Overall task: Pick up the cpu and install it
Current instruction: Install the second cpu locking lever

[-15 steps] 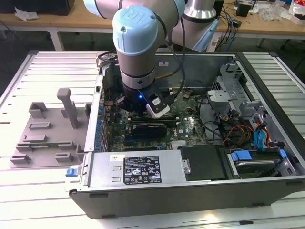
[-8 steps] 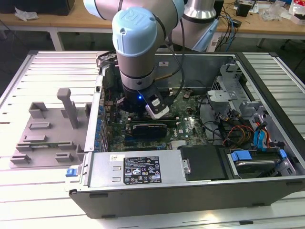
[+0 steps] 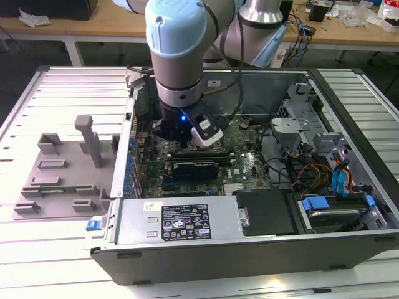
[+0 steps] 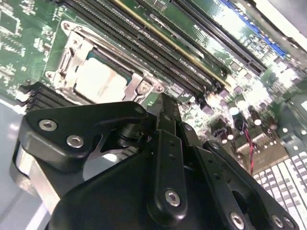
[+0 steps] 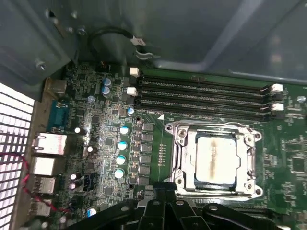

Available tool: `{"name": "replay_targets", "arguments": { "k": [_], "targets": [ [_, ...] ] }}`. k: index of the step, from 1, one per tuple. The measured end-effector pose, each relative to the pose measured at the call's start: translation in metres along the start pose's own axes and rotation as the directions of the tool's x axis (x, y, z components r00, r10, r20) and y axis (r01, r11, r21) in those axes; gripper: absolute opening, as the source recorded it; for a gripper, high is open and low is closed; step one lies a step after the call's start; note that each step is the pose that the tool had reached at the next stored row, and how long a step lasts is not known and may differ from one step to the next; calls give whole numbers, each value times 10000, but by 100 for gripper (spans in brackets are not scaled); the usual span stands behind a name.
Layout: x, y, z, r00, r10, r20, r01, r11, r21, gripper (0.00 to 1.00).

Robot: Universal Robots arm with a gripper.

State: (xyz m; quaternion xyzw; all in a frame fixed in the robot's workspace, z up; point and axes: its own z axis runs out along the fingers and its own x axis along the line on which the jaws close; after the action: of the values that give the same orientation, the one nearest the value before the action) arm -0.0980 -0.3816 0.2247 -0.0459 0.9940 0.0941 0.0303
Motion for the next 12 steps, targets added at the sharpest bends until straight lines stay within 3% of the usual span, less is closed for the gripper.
{"name": "replay_targets", "arguments": {
  "k": [3, 9, 12],
  "targets": [
    [-13, 38, -176, 10000, -4, -8, 4, 10000, 73, 11],
    [-22, 41, -196, 10000, -4, -10, 4, 10000, 85, 11],
    [-109, 32, -190, 10000, -3, -9, 3, 10000, 83, 11]
  ]
}}
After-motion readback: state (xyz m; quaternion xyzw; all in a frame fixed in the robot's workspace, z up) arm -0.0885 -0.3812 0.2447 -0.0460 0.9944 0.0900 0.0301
